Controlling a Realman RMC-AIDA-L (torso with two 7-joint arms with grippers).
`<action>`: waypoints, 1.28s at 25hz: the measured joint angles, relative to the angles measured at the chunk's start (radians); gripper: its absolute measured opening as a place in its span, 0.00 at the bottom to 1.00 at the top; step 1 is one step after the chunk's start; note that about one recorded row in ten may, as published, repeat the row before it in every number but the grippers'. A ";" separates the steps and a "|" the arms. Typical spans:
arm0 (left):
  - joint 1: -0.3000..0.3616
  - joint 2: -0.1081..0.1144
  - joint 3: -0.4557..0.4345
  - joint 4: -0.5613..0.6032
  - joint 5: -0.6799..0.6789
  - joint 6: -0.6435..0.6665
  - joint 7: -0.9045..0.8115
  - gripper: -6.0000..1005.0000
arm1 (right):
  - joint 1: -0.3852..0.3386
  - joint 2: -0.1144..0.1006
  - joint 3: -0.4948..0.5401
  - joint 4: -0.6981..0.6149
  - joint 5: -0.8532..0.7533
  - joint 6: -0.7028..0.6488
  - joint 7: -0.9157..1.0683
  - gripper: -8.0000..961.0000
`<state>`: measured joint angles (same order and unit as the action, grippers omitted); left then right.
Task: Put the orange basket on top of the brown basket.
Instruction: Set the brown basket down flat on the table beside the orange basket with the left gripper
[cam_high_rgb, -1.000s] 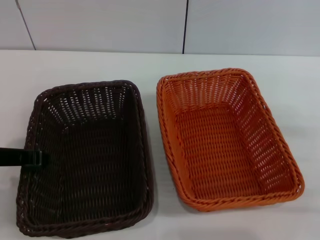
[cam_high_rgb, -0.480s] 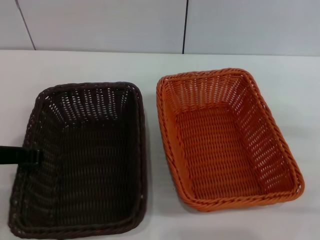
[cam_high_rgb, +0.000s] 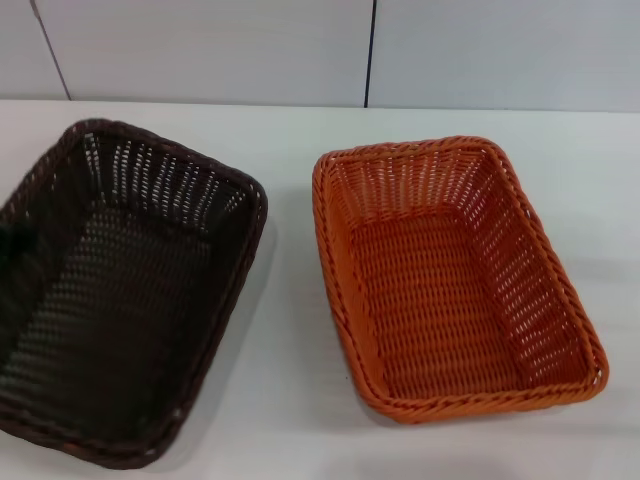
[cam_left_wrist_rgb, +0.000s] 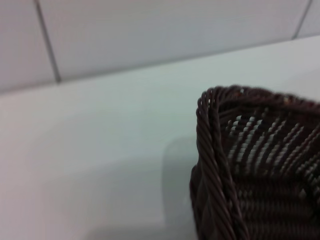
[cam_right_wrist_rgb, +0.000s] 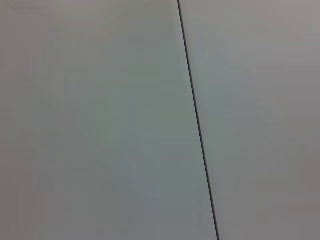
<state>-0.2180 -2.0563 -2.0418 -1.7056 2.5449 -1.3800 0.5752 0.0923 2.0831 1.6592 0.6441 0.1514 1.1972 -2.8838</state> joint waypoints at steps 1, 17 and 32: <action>0.000 0.000 0.000 0.000 0.000 0.000 0.000 0.21 | 0.000 0.000 0.000 0.000 0.000 0.000 0.000 0.83; -0.280 0.146 -0.333 0.251 -0.179 -0.402 0.636 0.20 | -0.013 0.004 0.004 0.015 0.018 0.008 0.000 0.83; -0.549 0.281 -0.251 0.515 -0.175 -0.582 0.833 0.23 | -0.069 0.006 0.002 0.048 0.030 0.009 0.000 0.83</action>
<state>-0.7674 -1.7757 -2.2930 -1.1905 2.3703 -1.9620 1.4081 0.0232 2.0892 1.6613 0.6919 0.1814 1.2058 -2.8835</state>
